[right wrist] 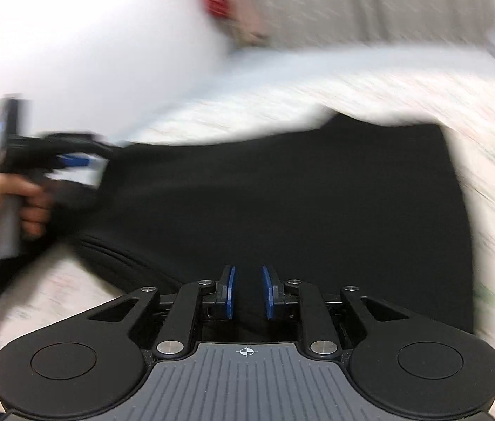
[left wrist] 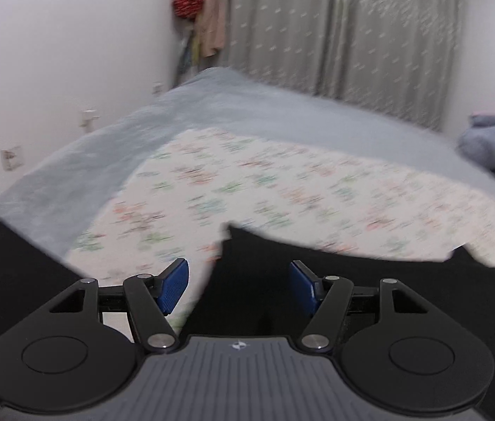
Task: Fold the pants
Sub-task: 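Lay the folded leg over the waistband and open both grippers, then pinch the folded trouser end with the right gripper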
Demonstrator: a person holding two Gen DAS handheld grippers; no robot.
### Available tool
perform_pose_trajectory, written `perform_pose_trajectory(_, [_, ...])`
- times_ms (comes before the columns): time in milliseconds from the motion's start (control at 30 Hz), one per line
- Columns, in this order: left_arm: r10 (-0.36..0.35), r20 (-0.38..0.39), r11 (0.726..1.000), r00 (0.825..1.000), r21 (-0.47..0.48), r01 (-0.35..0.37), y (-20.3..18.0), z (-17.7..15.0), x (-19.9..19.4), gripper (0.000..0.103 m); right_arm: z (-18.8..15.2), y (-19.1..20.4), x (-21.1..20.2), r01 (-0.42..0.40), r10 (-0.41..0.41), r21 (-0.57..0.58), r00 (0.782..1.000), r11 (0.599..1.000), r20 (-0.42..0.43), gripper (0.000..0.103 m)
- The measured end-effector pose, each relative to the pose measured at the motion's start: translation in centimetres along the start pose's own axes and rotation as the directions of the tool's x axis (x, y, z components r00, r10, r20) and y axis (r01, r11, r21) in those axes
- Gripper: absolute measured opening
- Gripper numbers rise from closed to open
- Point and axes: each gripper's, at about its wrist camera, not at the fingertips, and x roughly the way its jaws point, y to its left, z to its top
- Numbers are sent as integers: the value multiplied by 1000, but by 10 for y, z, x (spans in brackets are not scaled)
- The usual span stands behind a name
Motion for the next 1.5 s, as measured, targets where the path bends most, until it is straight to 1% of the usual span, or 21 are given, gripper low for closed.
perform_pose_trajectory(67, [-7,6,1000,1000,8,7,-11,3,6,77,-10,-32,-15,-52,54,100,998,994,-14,11])
perform_pose_trajectory(167, [27,-33,999,999,-31,-28,-20,3,24,75,-10,-47,-30,-64,67,159,998,985,-17,11])
perform_pose_trajectory(233, [52,-31,998,998,-33,-53,-23,3,31,47,-10,-46,-42,-38,41,125,999,991,-19,11])
perform_pose_trajectory(267, [84,-32,996,996,-19,-84,-27,3,32,37,-7,-37,-41,-14,15,95,1000,995,-16,11])
perform_pose_trajectory(367, [174,-29,985,984,-15,-174,-27,3,37,37,-13,-30,-55,123,-122,-44,992,991,15,10])
perform_pose_trajectory(467, [186,-42,982,982,-5,-186,-24,2,42,38,-26,-28,-52,145,-144,-49,989,988,24,10])
perform_pose_trajectory(500, [167,-38,986,985,-1,-167,-25,2,42,38,-28,-31,-55,144,-143,-32,989,989,24,10])
perform_pose_trajectory(600, [44,-1,999,999,-13,-44,-38,9,34,40,-26,-19,-48,148,-147,-40,989,988,21,10])
perform_pose_trajectory(667, [31,41,999,999,31,-32,-56,12,27,41,-30,-10,-46,166,-164,-79,986,983,29,14])
perform_pose_trajectory(733, [107,34,992,994,59,-109,-67,15,30,41,-34,-5,-47,175,-172,-113,984,978,37,16])
perform_pose_trajectory(800, [199,-26,979,980,38,-198,-66,13,38,41,-34,1,-43,177,-173,-124,984,976,43,19])
perform_pose_trajectory(900, [267,-26,963,963,41,-265,-60,10,33,41,-33,2,-55,105,-99,-91,993,990,64,30])
perform_pose_trajectory(967, [275,23,960,961,52,-276,-60,13,14,41,-34,7,-64,73,-65,-103,995,992,80,41])
perform_pose_trajectory(1000, [262,45,963,964,54,-264,-62,15,3,42,-34,10,-68,78,-69,-120,994,990,82,43])
perform_pose_trajectory(1067, [230,71,970,971,62,-235,-74,15,-23,52,-32,8,-75,99,-88,-132,992,986,87,46])
perform_pose_trajectory(1133, [174,65,982,983,68,-179,-90,11,-47,57,-29,-2,-85,124,-112,-109,988,986,108,51])
perform_pose_trajectory(1233, [25,31,999,999,41,-26,-121,0,-72,67,-29,-28,-103,190,-176,-81,973,978,148,73])
perform_pose_trajectory(1267, [-17,10,999,1000,30,17,-134,-6,-81,70,-31,-39,-108,233,-218,-85,964,969,153,74])
perform_pose_trajectory(1333, [-88,-53,996,995,8,89,-160,-17,-92,72,-37,-57,-110,291,-279,-85,951,953,132,74])
perform_pose_trajectory(1400, [-173,-114,985,978,0,174,-186,-28,-99,72,-45,-69,-112,303,-294,-71,950,950,106,74])
perform_pose_trajectory(1500, [-209,-142,973,968,74,221,-225,-49,-105,76,-55,-55,-106,290,-277,-141,955,947,106,74])
